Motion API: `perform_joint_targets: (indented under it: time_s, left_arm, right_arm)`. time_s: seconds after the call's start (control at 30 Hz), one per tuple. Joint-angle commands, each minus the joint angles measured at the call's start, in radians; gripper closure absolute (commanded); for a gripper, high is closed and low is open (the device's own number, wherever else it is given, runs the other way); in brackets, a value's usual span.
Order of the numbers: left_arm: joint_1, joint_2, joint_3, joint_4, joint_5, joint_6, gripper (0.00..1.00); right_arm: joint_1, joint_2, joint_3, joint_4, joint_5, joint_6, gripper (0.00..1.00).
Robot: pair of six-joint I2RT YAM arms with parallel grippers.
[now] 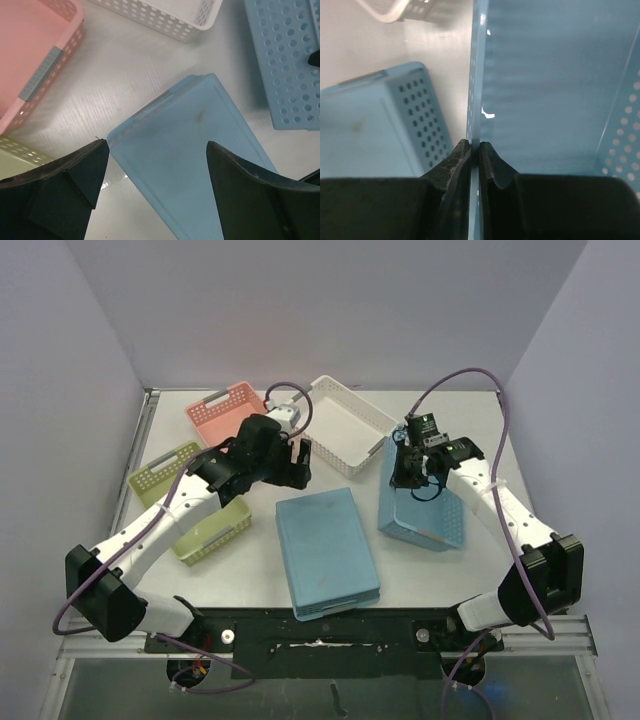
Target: Turn the large container upside down
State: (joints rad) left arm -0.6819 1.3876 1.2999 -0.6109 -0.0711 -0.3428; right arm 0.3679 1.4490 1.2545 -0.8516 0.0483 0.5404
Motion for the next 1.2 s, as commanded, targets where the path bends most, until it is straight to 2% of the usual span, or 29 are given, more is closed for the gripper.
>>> perform_joint_targets:
  time_s: [0.0, 0.17, 0.3, 0.43, 0.77, 0.87, 0.93, 1.07, 1.17]
  left_arm:
    - [0.056, -0.038, 0.063, 0.016, 0.011, 0.04, 0.21]
    - [0.065, -0.046, 0.071, 0.012, 0.036, 0.061, 0.2]
    - [0.066, -0.046, 0.065, 0.017, 0.051, 0.058, 0.2]
    - [0.068, -0.041, 0.058, 0.025, 0.066, 0.053, 0.2]
    - [0.068, -0.025, 0.053, 0.039, 0.086, 0.052, 0.2]
    - [0.068, -0.031, 0.048, 0.04, 0.086, 0.05, 0.2]
    - [0.067, -0.037, 0.042, 0.041, 0.086, 0.049, 0.2]
    - [0.067, -0.042, 0.028, 0.044, 0.089, 0.048, 0.2]
    - [0.067, -0.042, 0.026, 0.045, 0.091, 0.049, 0.2]
  right_arm:
    - [-0.005, -0.09, 0.055, 0.139, -0.125, 0.081, 1.0]
    - [-0.042, -0.154, 0.02, 0.267, -0.285, 0.166, 1.0]
    - [-0.103, -0.215, -0.073, 0.426, -0.446, 0.264, 1.0]
    - [-0.198, -0.288, -0.229, 0.563, -0.573, 0.368, 1.0]
    - [-0.393, -0.396, -0.63, 0.828, -0.876, 0.494, 1.0]
    - [-0.463, -0.433, -0.666, 0.768, -0.901, 0.443, 1.0]
    - [-0.519, -0.447, -0.657, 0.653, -0.897, 0.362, 0.99]
    - [-0.622, -0.452, -0.595, 0.377, -0.792, 0.168, 0.83]
    - [-0.673, -0.457, -0.576, 0.294, -0.725, 0.105, 0.81]
